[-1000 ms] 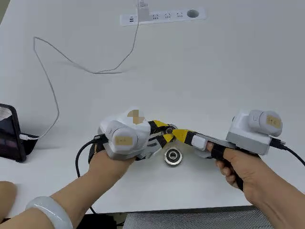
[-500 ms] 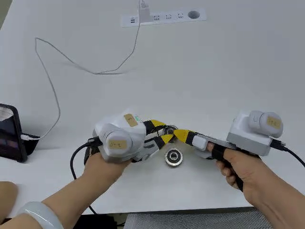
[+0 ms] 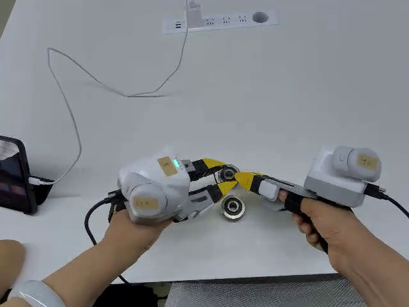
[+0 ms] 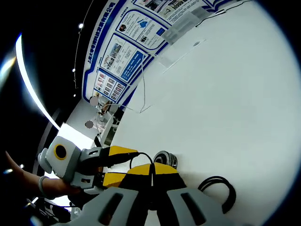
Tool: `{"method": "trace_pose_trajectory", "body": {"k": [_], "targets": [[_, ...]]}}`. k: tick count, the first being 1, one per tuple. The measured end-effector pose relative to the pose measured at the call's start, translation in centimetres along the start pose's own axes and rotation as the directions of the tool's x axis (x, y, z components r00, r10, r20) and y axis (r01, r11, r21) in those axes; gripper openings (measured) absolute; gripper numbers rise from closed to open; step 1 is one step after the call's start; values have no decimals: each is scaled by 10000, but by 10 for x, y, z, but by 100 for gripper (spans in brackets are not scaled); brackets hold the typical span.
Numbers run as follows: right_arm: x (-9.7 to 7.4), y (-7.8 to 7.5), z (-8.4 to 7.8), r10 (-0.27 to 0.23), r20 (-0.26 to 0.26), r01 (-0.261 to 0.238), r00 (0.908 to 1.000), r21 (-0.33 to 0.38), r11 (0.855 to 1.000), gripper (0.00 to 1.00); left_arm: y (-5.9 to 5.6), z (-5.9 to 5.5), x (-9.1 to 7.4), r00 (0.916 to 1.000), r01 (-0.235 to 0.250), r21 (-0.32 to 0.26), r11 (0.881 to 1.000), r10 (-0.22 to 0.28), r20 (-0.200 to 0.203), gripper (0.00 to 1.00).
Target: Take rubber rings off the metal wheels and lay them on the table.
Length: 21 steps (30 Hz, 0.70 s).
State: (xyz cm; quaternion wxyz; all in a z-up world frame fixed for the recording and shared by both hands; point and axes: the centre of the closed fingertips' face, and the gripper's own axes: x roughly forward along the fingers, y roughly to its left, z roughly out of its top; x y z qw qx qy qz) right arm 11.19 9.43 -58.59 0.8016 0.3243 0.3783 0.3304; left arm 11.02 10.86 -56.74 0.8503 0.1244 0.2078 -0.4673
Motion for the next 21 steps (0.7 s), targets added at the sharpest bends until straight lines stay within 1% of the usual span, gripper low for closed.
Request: {"method": "trace_pose_trajectory", "body": {"k": [3, 6, 8, 10, 11, 12, 14, 17, 21], "targets": [[-2, -2, -1, -114, -48, 113, 9999, -183, 9998, 2, 1, 4, -2, 9998, -69, 47, 10000, 68, 166, 22], [-6, -5, -1, -369, -127, 361, 9992, -546, 9979, 2, 2, 9, -5, 9992, -111, 79, 9999, 108, 393, 23], [-10, -3, 0, -483, -111, 472, 9988, -828, 9955, 2, 2, 10, -6, 9989, -149, 99, 9998, 144, 457, 25], [-15, -3, 3, -664, -115, 643, 9977, -1349, 9888, 2, 3, 7, -6, 9992, -163, 74, 9998, 160, 366, 26], [-17, -2, 4, -701, -134, 674, 9975, -1469, 9869, 2, 3, 5, -6, 9993, -176, 66, 9998, 174, 323, 26], [-20, -3, 6, -814, -171, 771, 9965, -1785, 9809, 2, 3, 4, -7, 9993, -182, 5, 9998, 182, 319, 27], [-26, -5, 7, -1021, -224, 950, 9945, -2148, 9720, 2, 3, 1, -7, 9996, -173, -25, 9998, 174, 236, 27], [-32, -9, 8, -1231, -256, 1133, 9921, -2430, 9634, 2, 2, -1, -8, 9997, -153, -29, 9999, 154, 200, 27], [-42, -11, 7, -1385, -317, 1265, 9899, -2476, 9606, 2, 1, -1, -9, 9997, -157, 24, 9999, 157, 191, 28]]}}
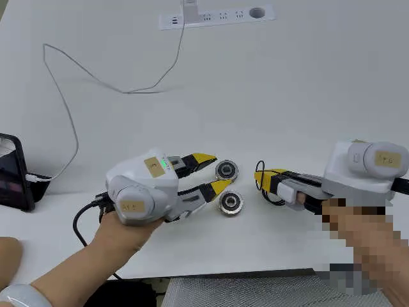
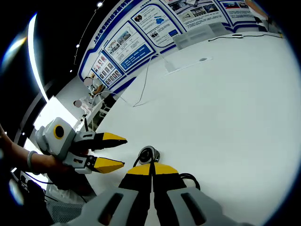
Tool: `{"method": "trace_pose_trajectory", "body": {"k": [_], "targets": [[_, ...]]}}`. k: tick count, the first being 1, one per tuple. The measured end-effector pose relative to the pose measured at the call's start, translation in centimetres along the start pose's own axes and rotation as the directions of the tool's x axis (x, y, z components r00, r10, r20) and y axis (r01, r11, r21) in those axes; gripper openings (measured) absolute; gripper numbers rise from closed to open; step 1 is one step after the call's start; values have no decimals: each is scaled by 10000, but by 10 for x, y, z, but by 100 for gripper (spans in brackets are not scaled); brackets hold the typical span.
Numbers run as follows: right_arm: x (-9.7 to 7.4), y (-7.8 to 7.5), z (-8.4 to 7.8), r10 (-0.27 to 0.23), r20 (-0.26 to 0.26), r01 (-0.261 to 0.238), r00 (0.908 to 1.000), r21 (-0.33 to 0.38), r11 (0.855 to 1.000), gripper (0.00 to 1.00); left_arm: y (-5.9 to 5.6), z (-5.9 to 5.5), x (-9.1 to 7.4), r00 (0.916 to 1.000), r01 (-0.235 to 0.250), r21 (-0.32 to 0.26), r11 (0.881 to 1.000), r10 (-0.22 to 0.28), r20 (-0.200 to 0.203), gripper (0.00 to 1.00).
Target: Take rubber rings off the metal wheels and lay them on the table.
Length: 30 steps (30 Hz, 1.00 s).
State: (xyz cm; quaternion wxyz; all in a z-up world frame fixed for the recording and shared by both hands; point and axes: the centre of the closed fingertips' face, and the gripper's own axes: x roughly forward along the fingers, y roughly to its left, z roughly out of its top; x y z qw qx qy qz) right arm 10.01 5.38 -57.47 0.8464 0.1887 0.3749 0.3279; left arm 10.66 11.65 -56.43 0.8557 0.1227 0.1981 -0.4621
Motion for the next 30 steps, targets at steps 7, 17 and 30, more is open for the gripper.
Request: {"method": "trace_pose_trajectory", "body": {"k": [7, 17, 30], "targets": [[-22, -25, -8, -1212, -613, 1105, 9907, -1546, 9818, 2, 1, -8, -6, 9998, -51, 60, 10000, 52, -201, 28], [-22, -34, -7, -2853, -999, 1709, 9532, -6004, 7812, 2, 2, -13, -11, 9997, -106, -6, 9999, 106, -225, 30], [-10, -38, -20, -3960, -1239, 864, 9099, -8769, 4729, 2, 3, -19, -15, 9994, -165, -159, 9997, 160, -322, 33]]}}
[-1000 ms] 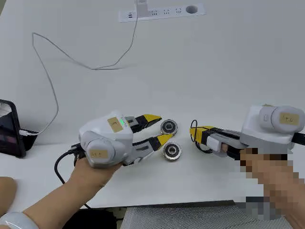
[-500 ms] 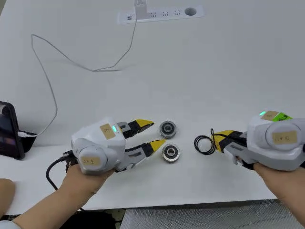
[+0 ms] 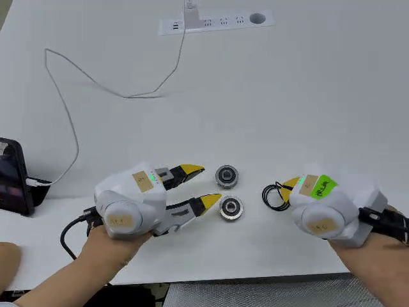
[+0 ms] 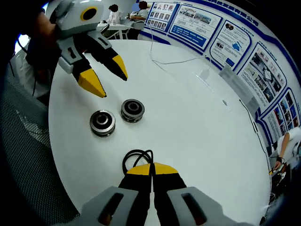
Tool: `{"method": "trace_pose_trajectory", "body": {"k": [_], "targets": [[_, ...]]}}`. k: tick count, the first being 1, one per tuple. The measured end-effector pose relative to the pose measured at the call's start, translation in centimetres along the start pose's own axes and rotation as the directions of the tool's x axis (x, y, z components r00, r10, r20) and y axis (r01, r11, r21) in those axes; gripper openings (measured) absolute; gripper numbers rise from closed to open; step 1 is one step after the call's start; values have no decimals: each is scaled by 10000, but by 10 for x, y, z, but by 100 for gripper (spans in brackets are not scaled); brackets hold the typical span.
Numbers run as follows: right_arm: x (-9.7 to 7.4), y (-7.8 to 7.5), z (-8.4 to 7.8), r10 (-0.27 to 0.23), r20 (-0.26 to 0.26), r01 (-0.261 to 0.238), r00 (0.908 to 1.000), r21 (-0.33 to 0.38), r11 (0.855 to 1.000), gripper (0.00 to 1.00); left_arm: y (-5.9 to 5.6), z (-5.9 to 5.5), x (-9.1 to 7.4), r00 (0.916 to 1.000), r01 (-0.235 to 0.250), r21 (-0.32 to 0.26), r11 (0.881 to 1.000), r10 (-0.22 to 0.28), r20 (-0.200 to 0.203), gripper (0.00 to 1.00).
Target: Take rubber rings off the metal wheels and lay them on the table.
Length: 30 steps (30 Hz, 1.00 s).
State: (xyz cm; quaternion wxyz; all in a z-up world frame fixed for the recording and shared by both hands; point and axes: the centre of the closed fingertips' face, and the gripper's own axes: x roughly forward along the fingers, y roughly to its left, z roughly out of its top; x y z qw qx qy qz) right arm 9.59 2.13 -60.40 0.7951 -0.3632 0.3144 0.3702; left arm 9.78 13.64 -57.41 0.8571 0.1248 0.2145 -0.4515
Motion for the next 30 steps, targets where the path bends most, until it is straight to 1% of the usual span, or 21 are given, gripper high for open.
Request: {"method": "trace_pose_trajectory", "body": {"k": [1, 4, 6, 7, 10, 15, 22, 30], "targets": [[1, 2, 0, -7, 31, 7, 10000, 76, 10000, 2, 0, 0, 0, 10000, 3, -15, 10000, -3, -2, 33], [4, 3, -2, 20, -84, -21, 10000, -175, 9998, 2, -1, -1, 0, 10000, 18, -45, 10000, -18, -12, 33], [5, 2, -4, -83, -179, 75, 9998, -446, 9990, 2, -1, -1, 0, 10000, 8, -23, 10000, -9, -54, 33], [5, 3, -4, -64, -175, 56, 9998, -445, 9990, 2, -1, -1, 0, 10000, 13, -42, 10000, -14, -45, 33], [7, 3, -3, -15, -109, 11, 9999, -356, 9994, 5, -2, -2, 1, 9999, 20, -35, 10000, -21, -103, 33], [7, 2, 1, -41, 9, 41, 10000, -295, 9996, 7, -1, -2, 0, 10000, -12, -56, 10000, 11, -89, 32], [2, -2, 0, -76, 128, 76, 9999, 32, 10000, 8, 0, -3, -1, 10000, -34, -85, 10000, 33, -93, 33], [-7, 3, -1, -6, 407, -14, 9992, 485, 9988, 14, -2, -7, -3, 9999, 2, -138, 9999, -3, -119, 35]]}}
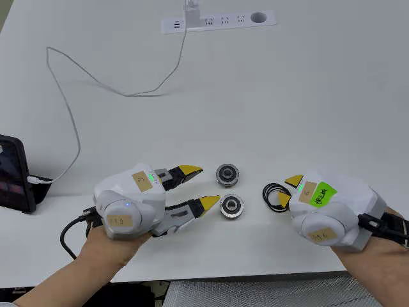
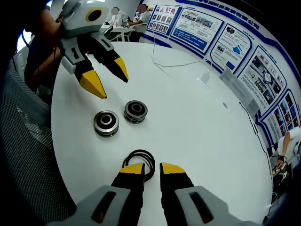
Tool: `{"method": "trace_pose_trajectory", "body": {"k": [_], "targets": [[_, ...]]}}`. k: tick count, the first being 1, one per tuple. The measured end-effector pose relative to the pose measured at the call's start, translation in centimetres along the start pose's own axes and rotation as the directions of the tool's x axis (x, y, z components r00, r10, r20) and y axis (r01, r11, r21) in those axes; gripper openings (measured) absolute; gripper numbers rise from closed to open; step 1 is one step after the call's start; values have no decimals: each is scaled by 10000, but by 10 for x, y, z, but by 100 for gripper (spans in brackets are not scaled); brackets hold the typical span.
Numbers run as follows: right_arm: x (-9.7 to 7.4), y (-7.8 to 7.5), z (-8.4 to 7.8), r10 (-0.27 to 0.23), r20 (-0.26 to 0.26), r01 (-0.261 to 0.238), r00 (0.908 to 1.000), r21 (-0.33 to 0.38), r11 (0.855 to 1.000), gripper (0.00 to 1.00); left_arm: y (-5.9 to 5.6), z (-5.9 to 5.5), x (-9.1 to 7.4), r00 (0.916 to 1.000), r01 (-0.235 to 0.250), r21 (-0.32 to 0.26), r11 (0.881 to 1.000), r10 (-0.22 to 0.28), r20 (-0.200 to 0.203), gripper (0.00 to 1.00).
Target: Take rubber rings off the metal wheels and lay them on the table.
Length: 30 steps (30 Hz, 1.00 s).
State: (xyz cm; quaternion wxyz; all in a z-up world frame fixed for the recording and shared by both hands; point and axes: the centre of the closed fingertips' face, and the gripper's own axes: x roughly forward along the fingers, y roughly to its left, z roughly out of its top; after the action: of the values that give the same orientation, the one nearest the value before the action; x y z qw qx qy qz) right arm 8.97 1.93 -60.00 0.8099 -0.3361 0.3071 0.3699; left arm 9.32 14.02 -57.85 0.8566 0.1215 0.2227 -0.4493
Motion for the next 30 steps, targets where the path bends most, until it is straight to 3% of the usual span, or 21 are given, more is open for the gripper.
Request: {"method": "trace_pose_trajectory", "body": {"k": [17, 30], "targets": [[-20, 21, -5, 581, 653, -638, 9962, 881, 9941, 40, -16, -13, -21, 9999, 51, -455, 9990, -56, -122, 48], [-42, 35, -14, 579, 781, -683, 9953, 1376, 9881, 61, -27, -19, -49, 9996, -278, -869, 9958, 280, 20, 55]]}}
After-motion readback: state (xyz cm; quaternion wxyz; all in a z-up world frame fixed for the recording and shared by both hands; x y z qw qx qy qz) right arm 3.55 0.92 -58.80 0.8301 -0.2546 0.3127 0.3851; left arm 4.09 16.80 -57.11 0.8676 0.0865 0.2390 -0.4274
